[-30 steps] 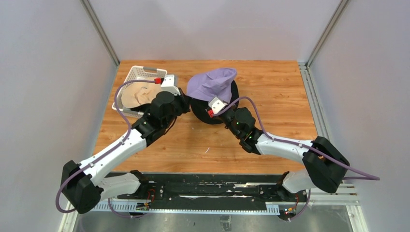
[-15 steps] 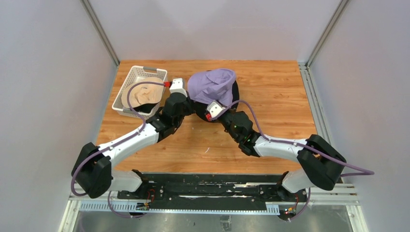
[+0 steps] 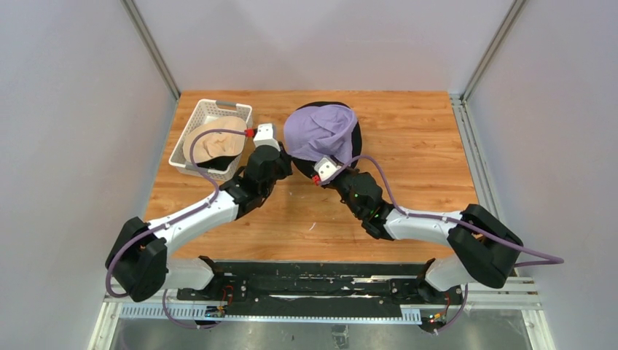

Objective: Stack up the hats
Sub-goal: Stack the hat on the hat.

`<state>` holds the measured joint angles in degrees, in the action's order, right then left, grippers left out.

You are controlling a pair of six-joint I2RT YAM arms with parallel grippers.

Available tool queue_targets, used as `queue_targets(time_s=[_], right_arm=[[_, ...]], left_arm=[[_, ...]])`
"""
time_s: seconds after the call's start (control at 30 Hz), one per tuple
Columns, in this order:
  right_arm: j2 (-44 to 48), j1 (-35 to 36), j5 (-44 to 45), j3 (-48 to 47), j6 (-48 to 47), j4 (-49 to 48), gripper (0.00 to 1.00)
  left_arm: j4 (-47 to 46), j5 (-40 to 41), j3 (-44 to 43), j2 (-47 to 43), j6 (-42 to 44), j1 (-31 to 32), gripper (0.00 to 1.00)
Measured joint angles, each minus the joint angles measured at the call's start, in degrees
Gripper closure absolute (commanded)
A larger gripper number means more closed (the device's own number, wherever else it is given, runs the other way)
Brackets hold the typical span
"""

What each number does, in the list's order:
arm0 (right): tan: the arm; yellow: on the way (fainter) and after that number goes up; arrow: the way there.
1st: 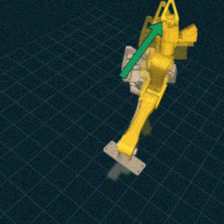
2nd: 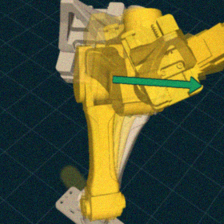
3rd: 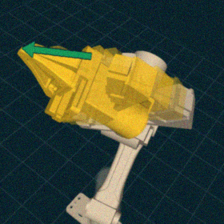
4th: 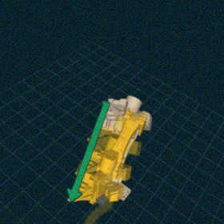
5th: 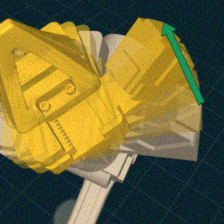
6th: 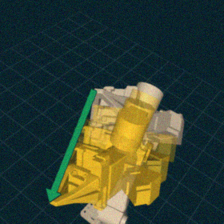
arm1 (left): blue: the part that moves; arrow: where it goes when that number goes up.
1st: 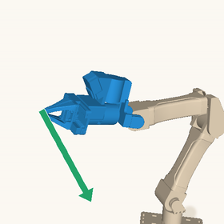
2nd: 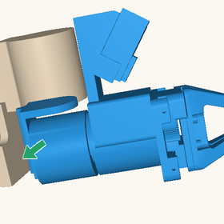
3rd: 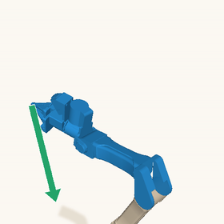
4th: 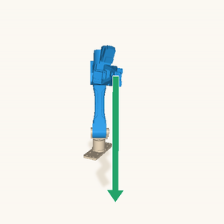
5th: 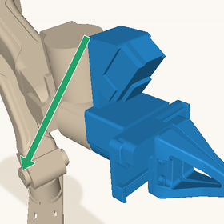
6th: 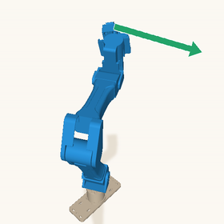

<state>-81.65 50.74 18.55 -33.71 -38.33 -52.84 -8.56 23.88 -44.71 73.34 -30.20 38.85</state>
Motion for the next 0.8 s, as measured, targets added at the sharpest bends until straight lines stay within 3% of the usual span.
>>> queue_targets(time_s=[0.17, 0.27, 0.37, 0.47, 0.63, 0.8], right_arm=[[0.1, -0.1, 4.1, 0.6, -0.5, -0.1, 0.99], [0.1, -0.2, 5.7, 0.8, -0.7, -0.1, 0.99], [0.1, -0.2, 6.8, 0.8, -0.9, -0.4, 0.99], [0.1, -0.2, 7.3, 0.9, -1.2, -0.5, 0.99], [0.1, -0.2, 7.5, 0.9, -1.6, -0.5, 0.99], [0.1, -0.3, 7.5, 0.8, -1.6, -0.5, 0.99]], left_arm=[[6.7, 7.6, -0.1, -2.9, 1.2, -1.3, 0.23], [9.8, 10.4, -0.7, -6.1, 1.5, -2.8, 0.20], [12.1, 7.3, -4.2, -7.2, 0.9, -5.9, 0.20], [11.7, -0.9, -8.3, -5.9, -0.7, -11.7, 0.20], [3.1, -23.8, -9.5, 0.6, -7.6, -21.2, 0.38], [-9.0, -46.0, -9.7, 13.0, -16.9, -26.2, 0.38]])
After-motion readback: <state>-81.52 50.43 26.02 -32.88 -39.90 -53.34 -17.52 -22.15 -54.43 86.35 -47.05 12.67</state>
